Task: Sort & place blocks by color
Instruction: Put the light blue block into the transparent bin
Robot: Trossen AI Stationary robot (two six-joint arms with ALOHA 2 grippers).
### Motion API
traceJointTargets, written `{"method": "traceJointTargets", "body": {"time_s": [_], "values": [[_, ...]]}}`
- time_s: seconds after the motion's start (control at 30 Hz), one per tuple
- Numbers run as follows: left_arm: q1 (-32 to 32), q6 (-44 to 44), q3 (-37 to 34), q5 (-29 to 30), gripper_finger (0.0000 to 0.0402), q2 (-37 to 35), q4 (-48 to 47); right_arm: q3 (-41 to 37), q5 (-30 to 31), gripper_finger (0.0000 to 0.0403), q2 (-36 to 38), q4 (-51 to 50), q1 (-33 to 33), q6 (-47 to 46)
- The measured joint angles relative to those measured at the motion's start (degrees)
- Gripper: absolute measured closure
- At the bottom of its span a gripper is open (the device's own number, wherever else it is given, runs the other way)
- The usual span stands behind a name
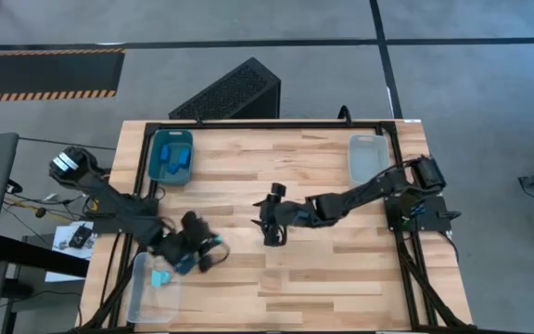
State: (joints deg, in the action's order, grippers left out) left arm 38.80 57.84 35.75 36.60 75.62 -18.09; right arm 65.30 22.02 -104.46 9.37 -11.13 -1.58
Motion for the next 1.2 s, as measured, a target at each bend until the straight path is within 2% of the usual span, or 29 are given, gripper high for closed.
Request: {"method": "traceJointTargets", "body": {"time_s": [0.1,0.2,0.37,0.5,0.67,0.83,1.07,1.2], "values": [[6.15,3.43,0.0,-5.79,0.0358,-4.07,-2.29,0.0,-1.98,0.0159,-1.93,5.49,0.34,-2.91],[11.28,6.31,0.13,-9.02,0.0357,-6.32,-4.36,0.24,-4.87,0.0159,-4.98,13.26,0.38,-5.72],[18.94,17.98,5.83,-13.62,0.0359,-7.34,-19.85,4.28,-12.71,0.0159,-12.4,22.07,0.21,-6.8],[24.95,26.48,9.5,-17.63,0.0359,-6.35,-30.05,10.63,-14.32,0.0159,-17.55,21.56,-0.07,-3.41],[30.05,32.95,8.96,-23.63,0.0353,-3.61,-30.68,20.47,-14.4,0.0159,-22.38,13.89,0.71,0.23],[31.8,36.12,8.93,-29.78,0.0353,-0.25,-30.52,28.75,-14.6,0.0159,-25.6,9.07,2.1,0.74],[32.4,36.31,8.94,-31.43,0.0352,0.89,-30.66,31.41,-14.69,0.0159,-26.17,7.04,3.59,0.52],[32.34,36.39,8.94,-30.75,0.0334,0.89,-32.44,31.41,-14.69,0.0159,-26.19,7.71,4.27,-2.13]]}}
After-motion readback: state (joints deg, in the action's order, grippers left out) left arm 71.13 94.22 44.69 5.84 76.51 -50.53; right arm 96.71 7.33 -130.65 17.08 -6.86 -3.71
